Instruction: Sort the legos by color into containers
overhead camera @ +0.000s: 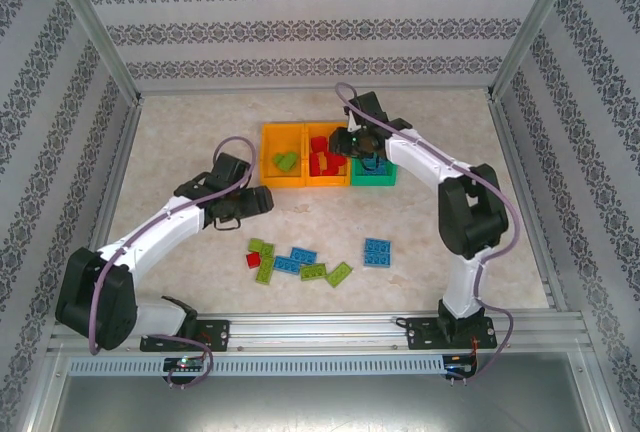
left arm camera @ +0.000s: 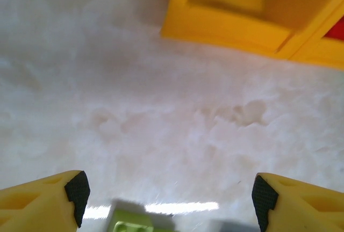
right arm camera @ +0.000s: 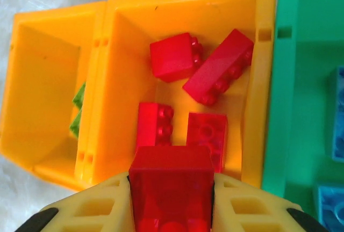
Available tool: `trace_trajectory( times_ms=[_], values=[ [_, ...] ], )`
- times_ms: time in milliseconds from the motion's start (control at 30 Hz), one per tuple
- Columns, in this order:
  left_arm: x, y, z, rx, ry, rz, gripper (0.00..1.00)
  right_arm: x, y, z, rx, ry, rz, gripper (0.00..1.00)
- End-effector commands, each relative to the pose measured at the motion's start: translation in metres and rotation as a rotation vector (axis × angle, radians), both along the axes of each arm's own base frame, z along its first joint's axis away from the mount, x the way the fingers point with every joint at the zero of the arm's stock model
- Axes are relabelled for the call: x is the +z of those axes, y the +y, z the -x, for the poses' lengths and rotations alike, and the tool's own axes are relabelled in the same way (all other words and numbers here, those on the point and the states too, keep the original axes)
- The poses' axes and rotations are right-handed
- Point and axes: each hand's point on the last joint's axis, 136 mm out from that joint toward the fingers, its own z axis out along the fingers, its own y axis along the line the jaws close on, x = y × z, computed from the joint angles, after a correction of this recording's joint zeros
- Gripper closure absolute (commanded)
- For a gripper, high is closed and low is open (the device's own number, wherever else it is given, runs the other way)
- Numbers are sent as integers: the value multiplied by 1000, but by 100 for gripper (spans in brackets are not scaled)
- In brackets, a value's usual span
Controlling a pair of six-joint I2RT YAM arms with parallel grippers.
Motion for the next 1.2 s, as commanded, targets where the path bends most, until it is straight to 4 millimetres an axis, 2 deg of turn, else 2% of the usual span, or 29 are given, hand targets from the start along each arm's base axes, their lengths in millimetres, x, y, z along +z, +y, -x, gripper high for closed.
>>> trace_trajectory(
  times_ms=[0,300,433,467,600,833,1167],
  values=[
    [-14,3,31,36,83,10,21,-6,4,-11,-24,47,-26,67],
    [-28,6,77,100,116,77,30,-19,4,-26,-38,58,-19,49],
    [-32,3,89,101,132,88,32,-12,5,-26,-36,45,-31,30],
    [-33,1,91,96,138,91,33,-11,5,-26,-38,41,-34,28],
    [-41,-7,101,76,174,90,38,4,3,-23,-47,4,-54,25],
    [-56,0,112,96,209,63,49,12,-3,-17,-51,-5,-55,25],
    [-70,3,117,129,266,37,50,16,-11,-9,-73,-11,-67,23]
  ],
)
